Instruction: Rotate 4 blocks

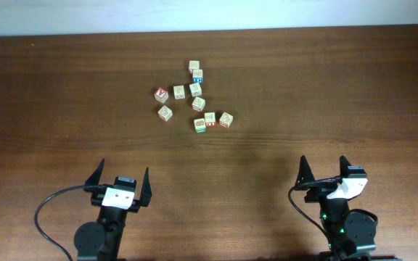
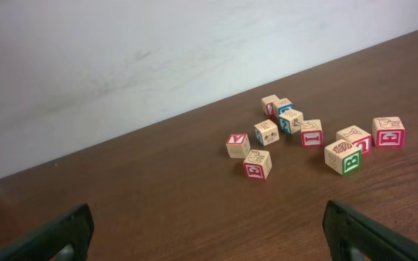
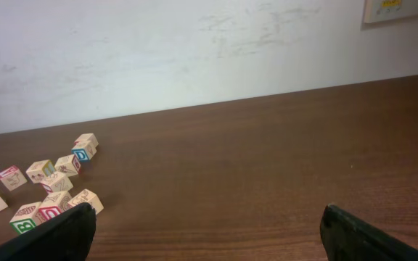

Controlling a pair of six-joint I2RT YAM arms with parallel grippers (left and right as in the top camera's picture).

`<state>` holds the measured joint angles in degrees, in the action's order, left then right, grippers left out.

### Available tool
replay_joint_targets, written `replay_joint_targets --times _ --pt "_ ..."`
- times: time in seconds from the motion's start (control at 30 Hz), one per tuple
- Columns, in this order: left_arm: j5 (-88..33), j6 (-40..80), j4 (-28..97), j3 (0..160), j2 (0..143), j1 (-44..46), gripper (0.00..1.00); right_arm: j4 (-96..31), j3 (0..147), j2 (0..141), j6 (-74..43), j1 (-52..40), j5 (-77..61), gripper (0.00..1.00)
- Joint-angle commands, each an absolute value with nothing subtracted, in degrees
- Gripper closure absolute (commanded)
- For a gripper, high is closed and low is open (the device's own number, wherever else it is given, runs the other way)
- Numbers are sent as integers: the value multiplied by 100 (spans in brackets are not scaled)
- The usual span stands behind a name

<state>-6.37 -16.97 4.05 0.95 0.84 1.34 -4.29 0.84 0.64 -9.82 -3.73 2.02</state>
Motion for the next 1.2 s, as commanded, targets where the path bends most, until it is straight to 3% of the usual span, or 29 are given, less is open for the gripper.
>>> replay_joint_targets --times 0.0,0.7,0.97,1.17 --pt "-596 -1787 408 51 36 95 1 -449 32 21 -923 -336 211 1" --pt "-598 -1787 408 51 36 95 1 -447 32 117 -923 -336 215 1" --pt "-637 -1785 303 54 36 95 1 246 49 117 -926 -336 180 1" --pt "-637 -1765 -40 685 528 95 1 237 773 117 -923 -336 -714 1"
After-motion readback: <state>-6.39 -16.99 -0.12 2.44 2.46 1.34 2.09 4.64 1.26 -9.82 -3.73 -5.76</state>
